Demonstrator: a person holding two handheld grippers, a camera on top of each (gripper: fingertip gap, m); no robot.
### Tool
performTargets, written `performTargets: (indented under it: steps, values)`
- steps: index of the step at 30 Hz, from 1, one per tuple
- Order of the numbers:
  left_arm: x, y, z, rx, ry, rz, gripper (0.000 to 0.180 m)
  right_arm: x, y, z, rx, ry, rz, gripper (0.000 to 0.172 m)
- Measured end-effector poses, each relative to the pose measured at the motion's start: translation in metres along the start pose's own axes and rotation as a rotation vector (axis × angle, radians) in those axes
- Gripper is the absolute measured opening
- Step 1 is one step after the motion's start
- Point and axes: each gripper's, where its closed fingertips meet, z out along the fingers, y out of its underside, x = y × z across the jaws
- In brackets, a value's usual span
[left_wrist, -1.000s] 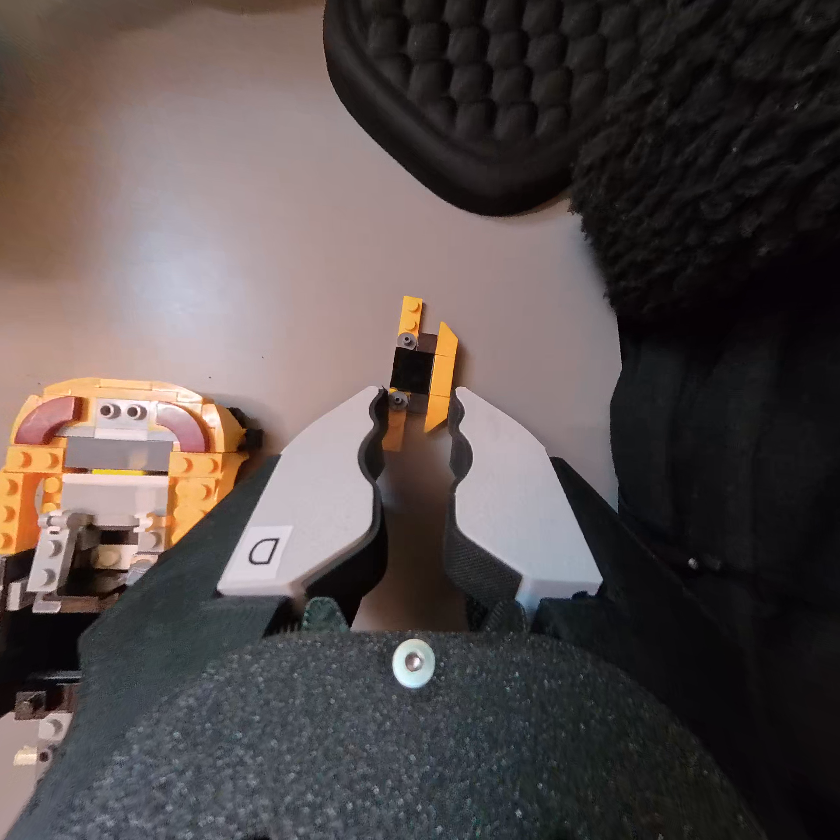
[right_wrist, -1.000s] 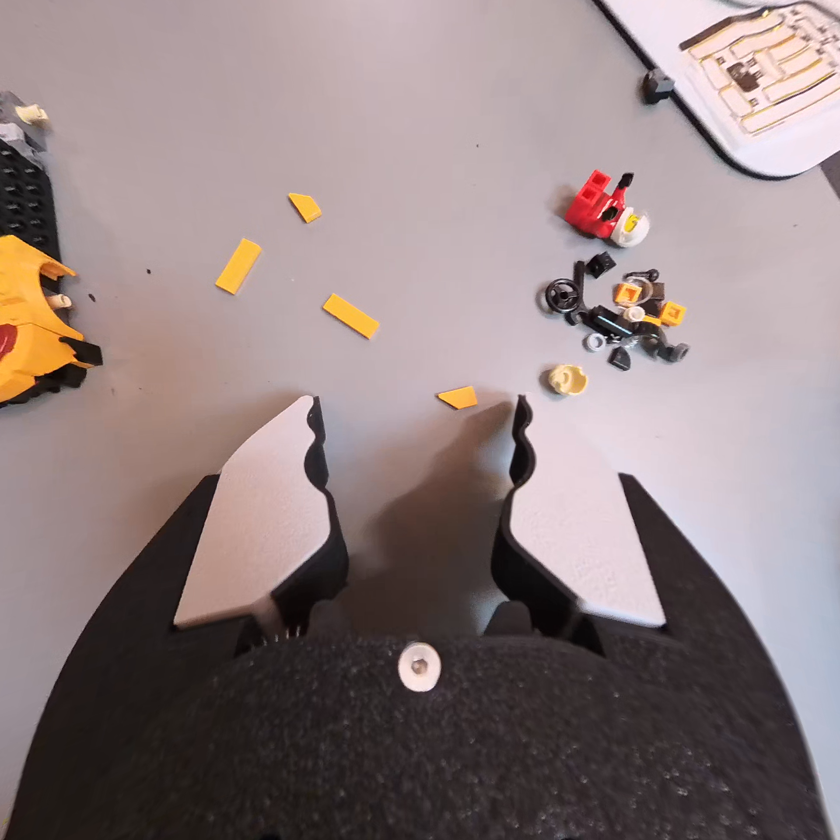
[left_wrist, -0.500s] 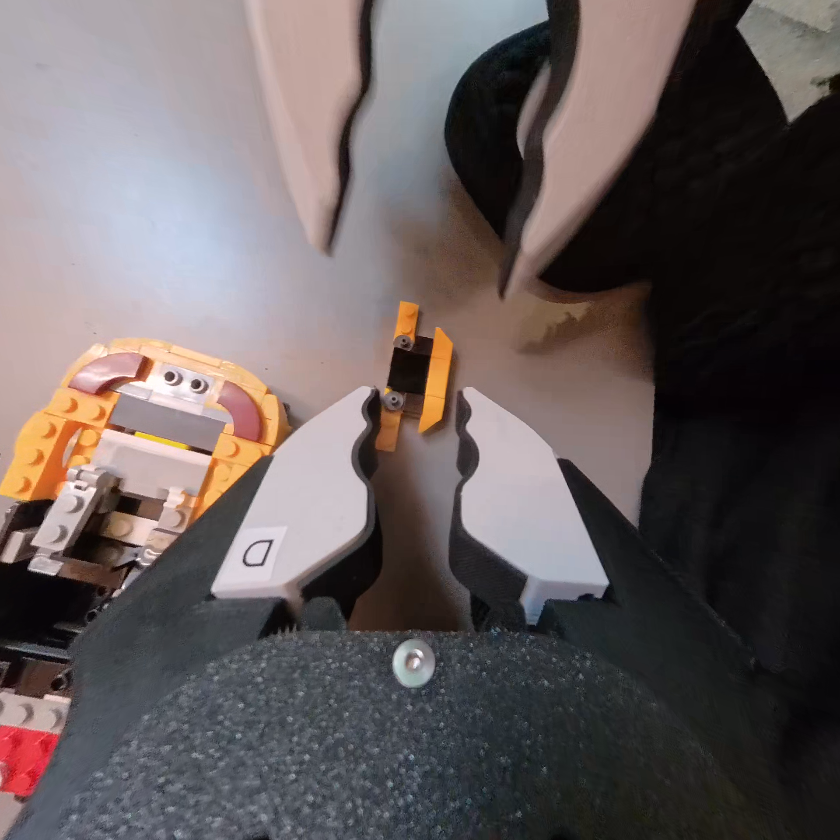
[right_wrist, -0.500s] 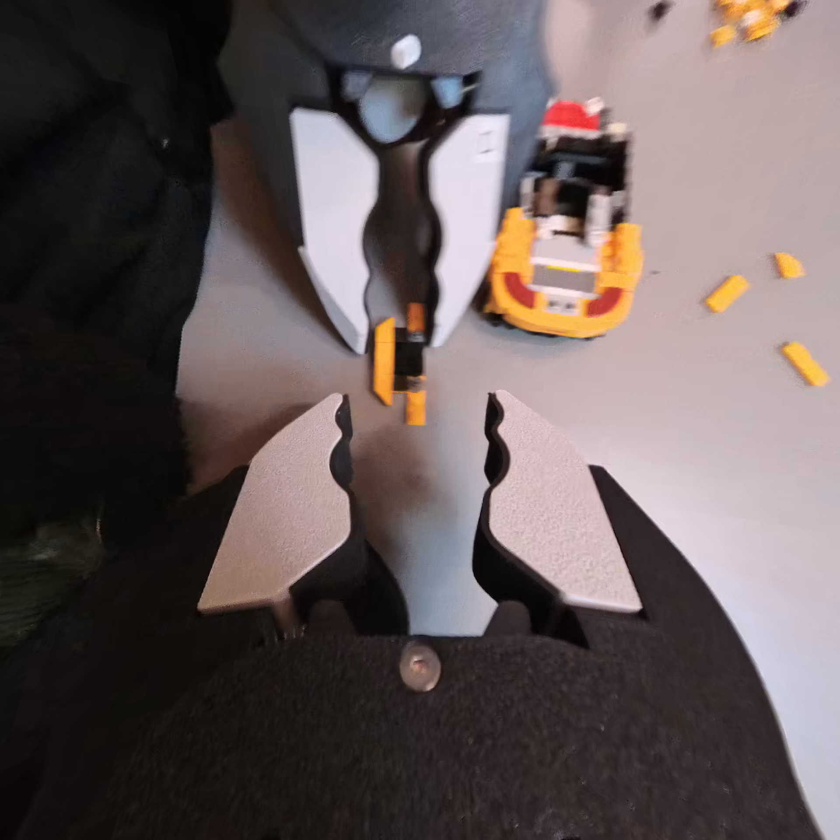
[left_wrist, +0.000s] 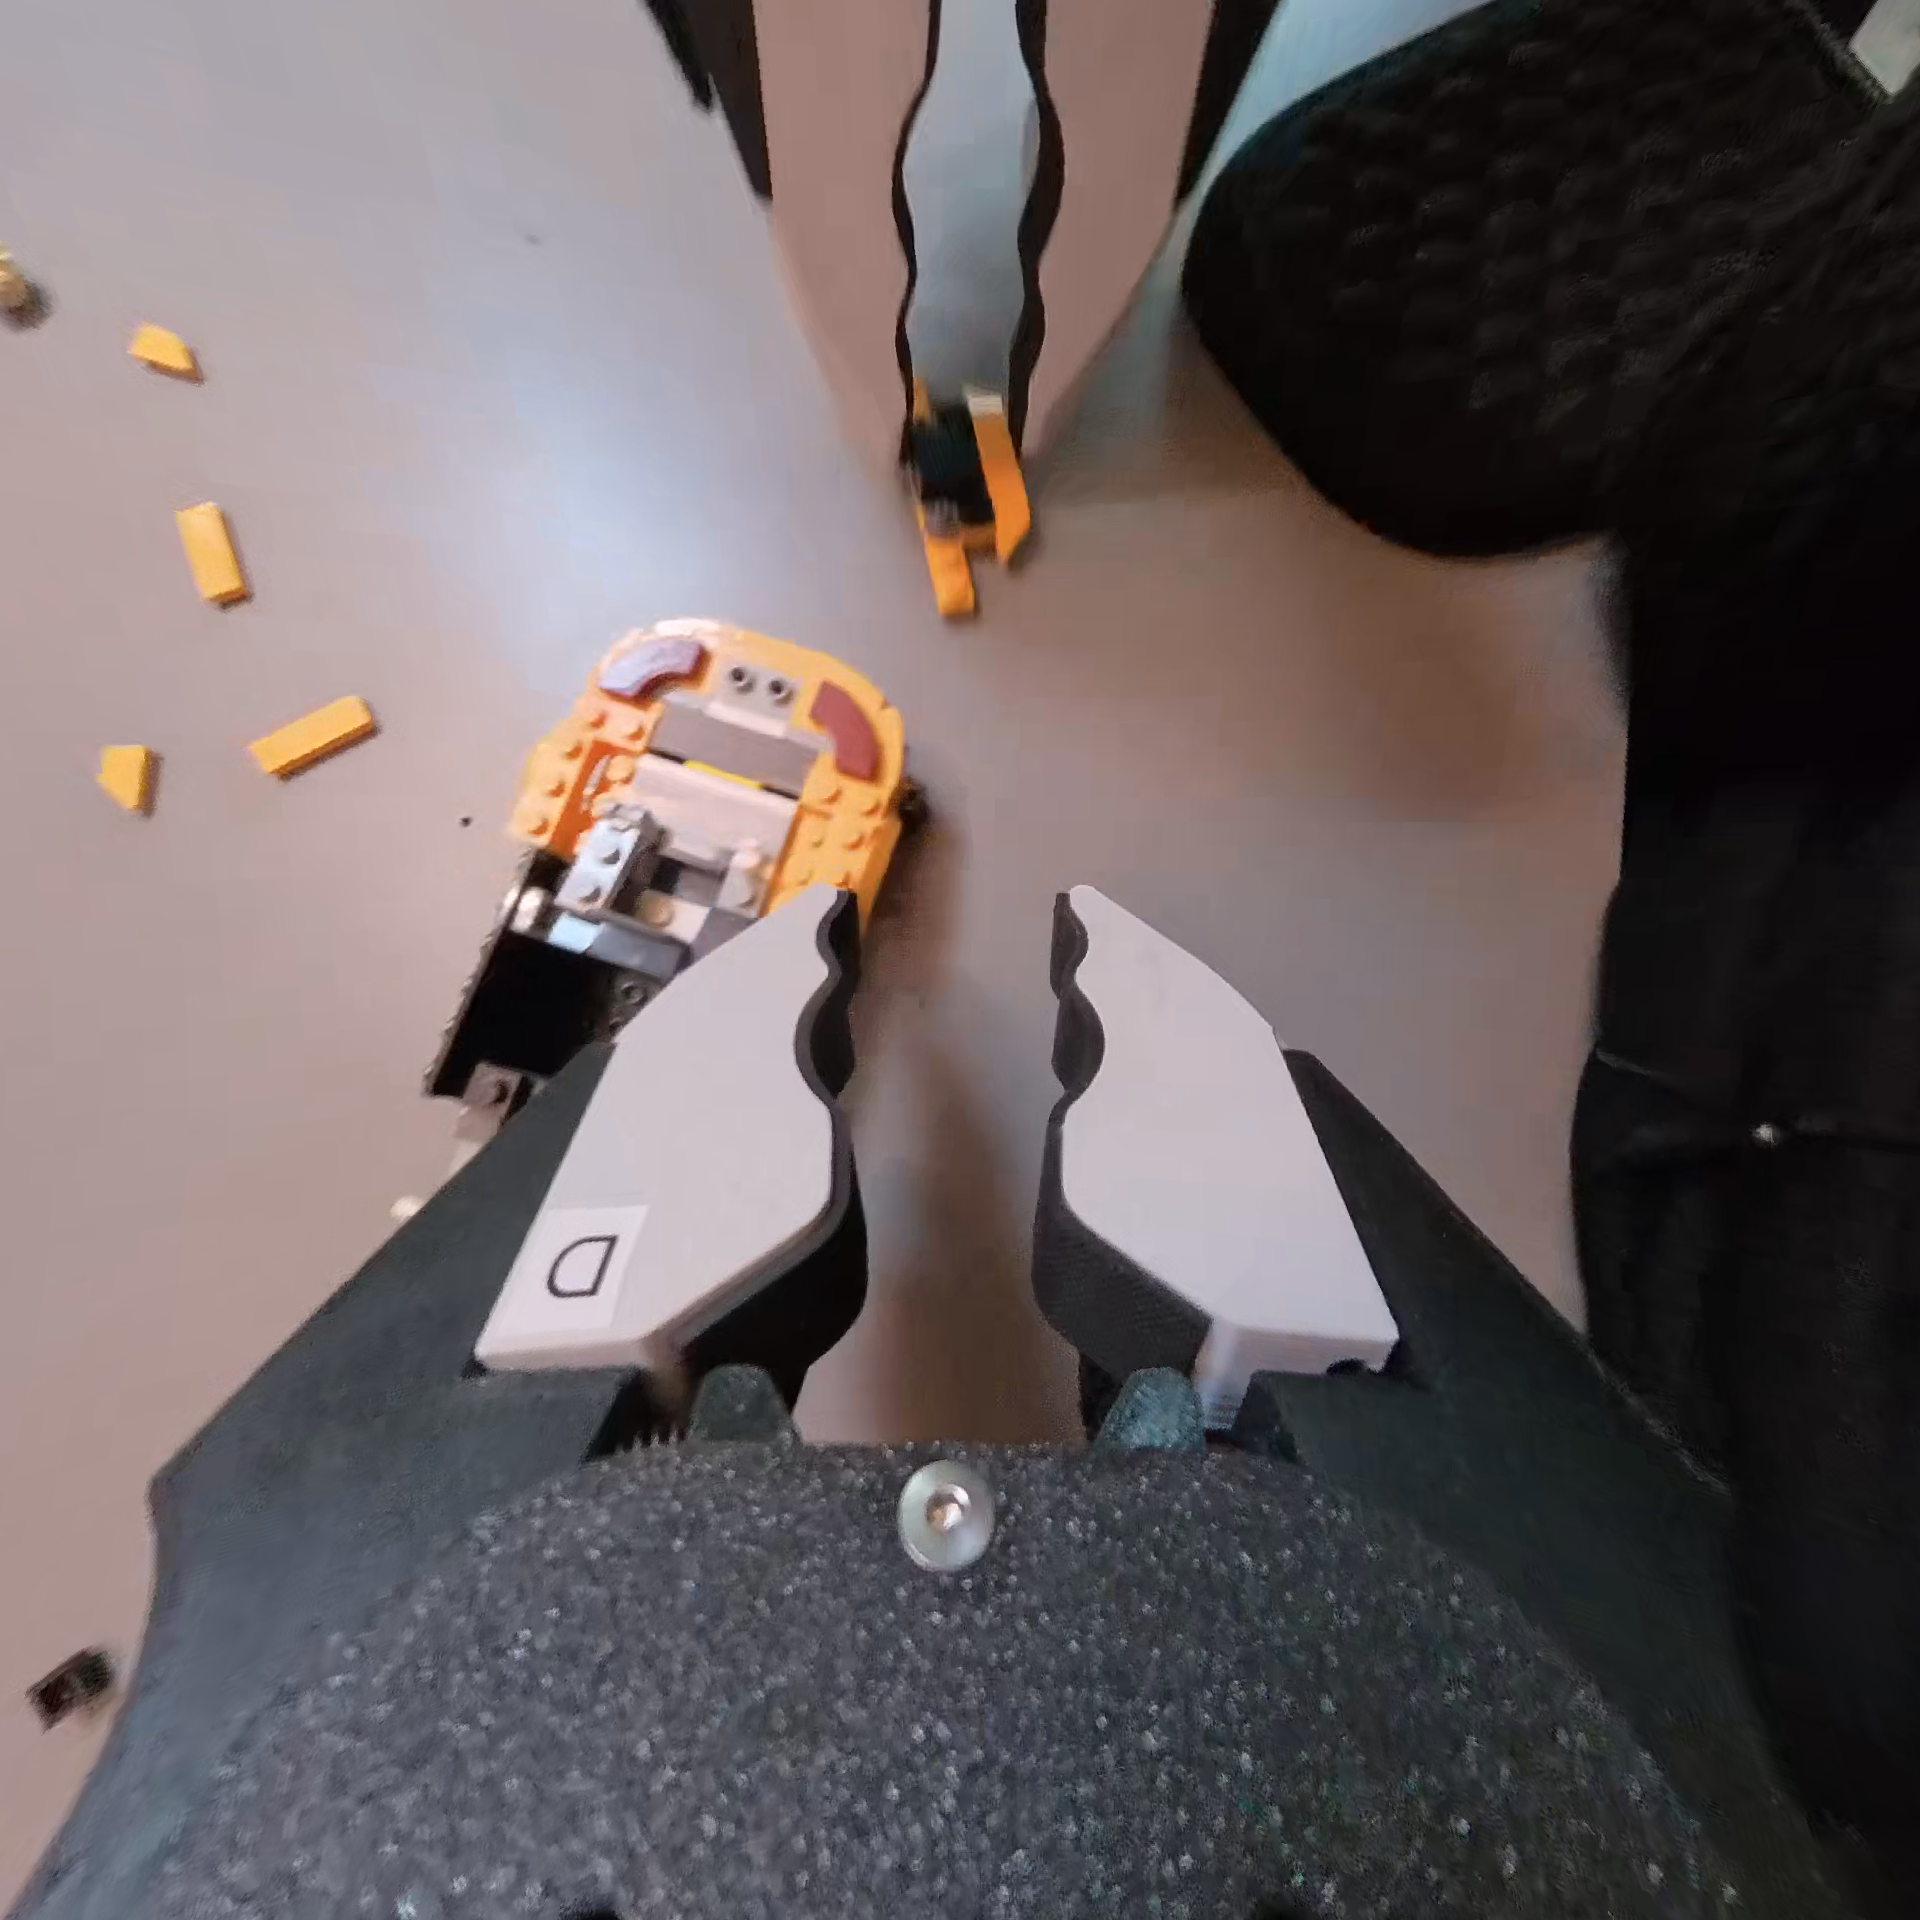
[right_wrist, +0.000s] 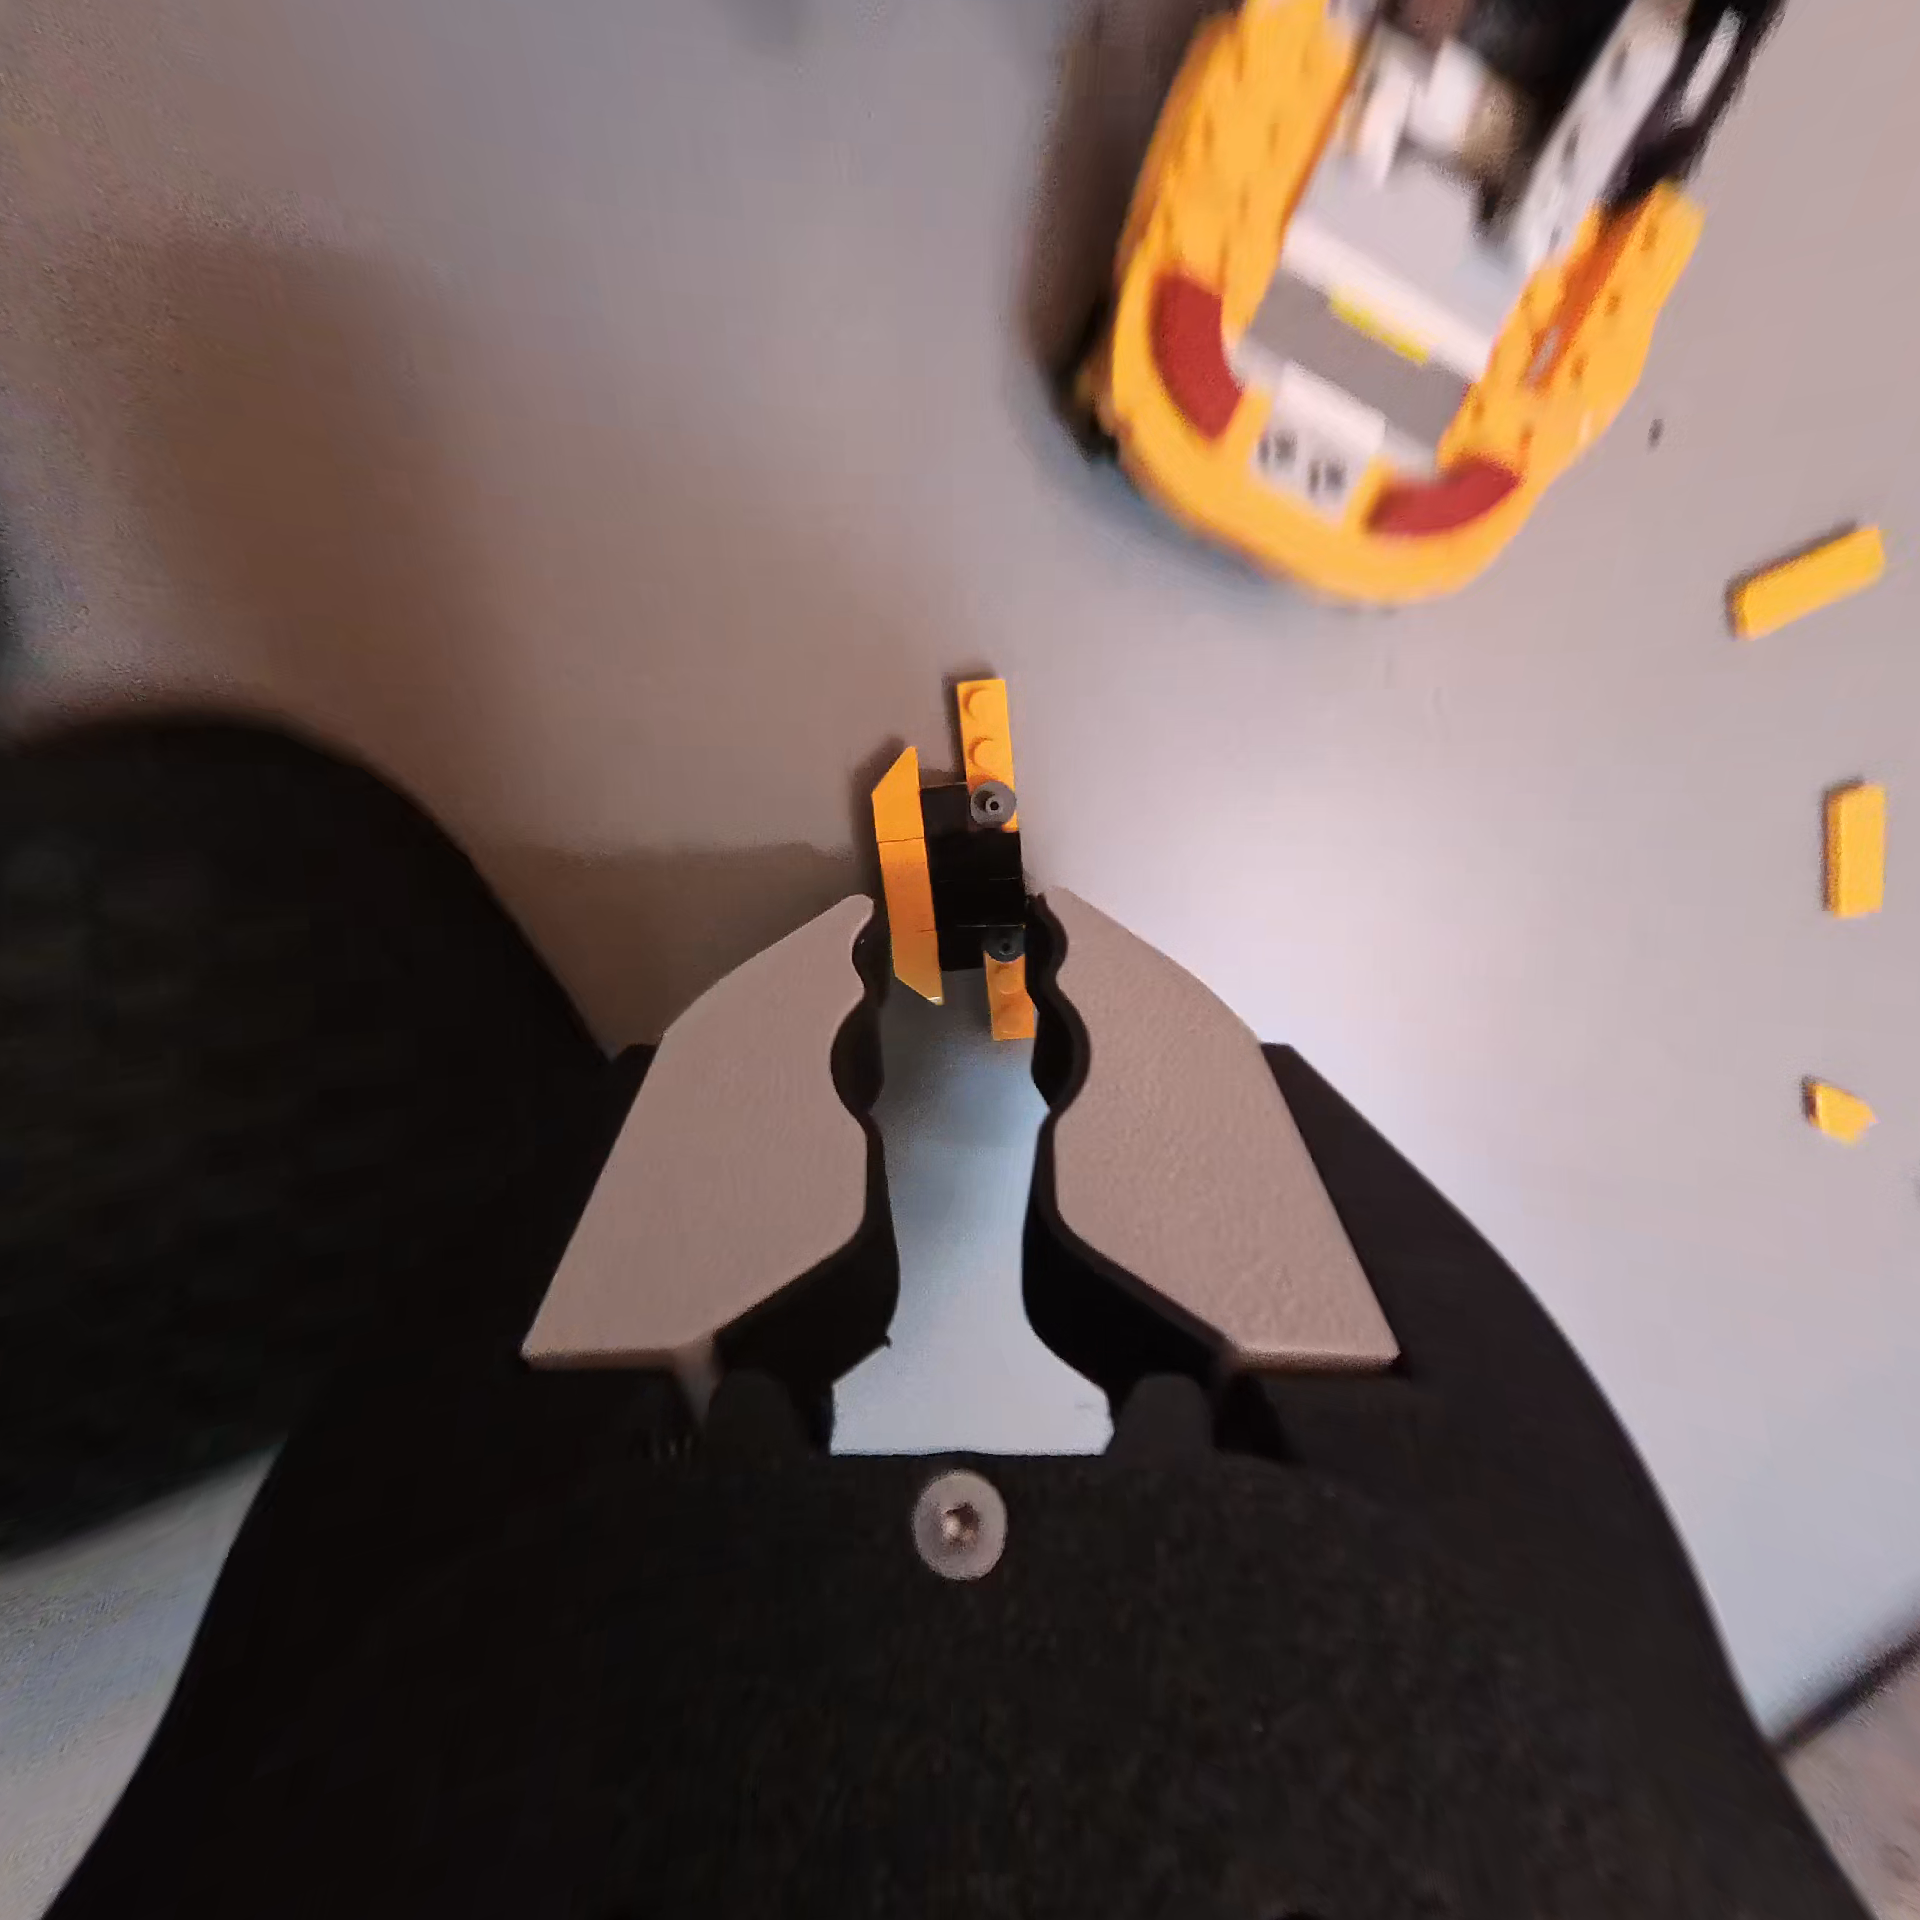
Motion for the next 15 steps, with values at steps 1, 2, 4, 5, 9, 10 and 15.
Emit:
performTargets:
  steps: [1,2,4,5,9,10,15]
  values:
    - [-0.004,0.001,-0.002,0.013,-0.006,-0.008,0.035,0.004,0.014,-0.004,-0.027,-0.003,-0.03,0.025]
    - [-0.008,0.001,-0.004,0.021,-0.013,-0.015,0.034,0.01,0.029,-0.008,-0.063,0.002,-0.066,0.025]
    - [-0.01,-0.002,-0.005,0.052,-0.001,-0.02,0.036,0.02,0.057,-0.017,-0.139,0.009,-0.13,0.025]
    - [-0.01,-0.005,-0.005,0.069,0.006,-0.017,0.036,0.024,0.069,-0.02,-0.171,0.009,-0.157,0.025]
    - [-0.012,-0.01,-0.006,0.083,-0.015,0.025,0.039,0.035,0.1,-0.029,-0.266,0.027,-0.169,0.034]
    - [-0.014,-0.009,-0.008,0.084,-0.024,0.036,0.039,0.037,0.101,-0.032,-0.249,0.04,-0.126,0.038]
    - [-0.035,-0.007,-0.031,0.11,-0.106,0.085,0.044,0.039,0.099,-0.052,-0.069,0.163,0.335,0.056]
